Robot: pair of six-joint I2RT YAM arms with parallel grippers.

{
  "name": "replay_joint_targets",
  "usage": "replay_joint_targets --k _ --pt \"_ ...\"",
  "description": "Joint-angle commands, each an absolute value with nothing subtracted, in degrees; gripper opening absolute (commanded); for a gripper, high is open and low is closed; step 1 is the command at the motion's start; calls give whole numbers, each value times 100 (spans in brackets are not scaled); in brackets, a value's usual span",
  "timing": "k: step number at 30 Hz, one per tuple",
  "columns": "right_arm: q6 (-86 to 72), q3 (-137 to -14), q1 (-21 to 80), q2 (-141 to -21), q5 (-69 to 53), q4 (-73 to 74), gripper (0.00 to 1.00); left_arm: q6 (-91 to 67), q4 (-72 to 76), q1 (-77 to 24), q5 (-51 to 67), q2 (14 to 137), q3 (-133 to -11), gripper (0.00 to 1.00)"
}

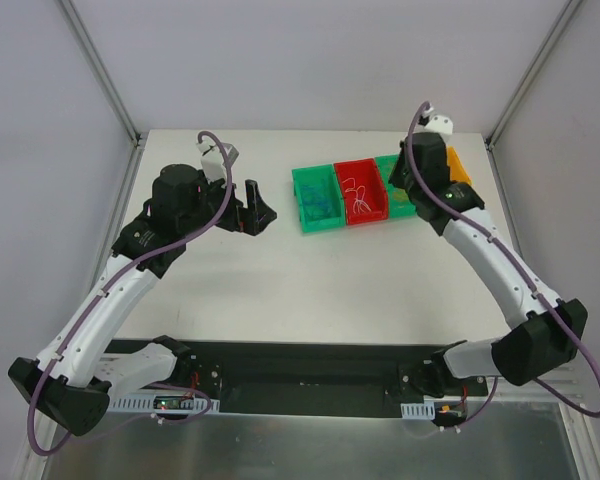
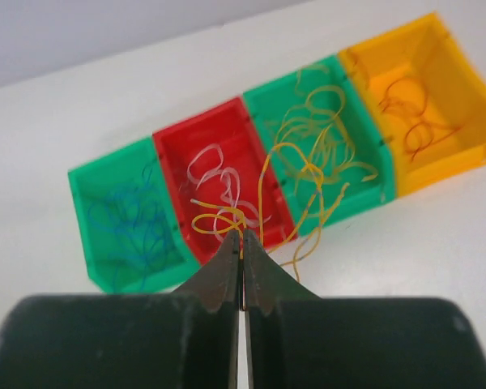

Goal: Untangle the cables

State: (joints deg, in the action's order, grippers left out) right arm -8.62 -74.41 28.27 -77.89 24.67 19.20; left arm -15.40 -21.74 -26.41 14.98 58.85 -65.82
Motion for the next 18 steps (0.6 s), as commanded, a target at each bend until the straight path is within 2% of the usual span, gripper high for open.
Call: replay_joint_targets --k 1,7,13,14,16,18 --pt "-264 -8181 2243 -8268 2189 1864 0 -1441 -1969 -2619 1600 5757 -6566 99" --pt "-35 -9095 1565 -9788 1898 1460 0 -1415 -1969 -2619 1582 5809 -6557 99" --pt "298 -10133 1406 -11126 2030 1871 1 -1371 -1960 -2619 1503 5915 -6530 99" --pt "325 -10203 1406 -11214 1908 1924 6 -1371 -1951 -2619 1503 5924 -6522 99" --pt "264 -10449 1406 -11311 1785 2283 32 -1362 -1934 -2619 1503 5941 -6504 99" --pt "272 -10564 1398 -11181 1600 2635 46 -1336 -1916 -2619 1494 5941 -6495 99"
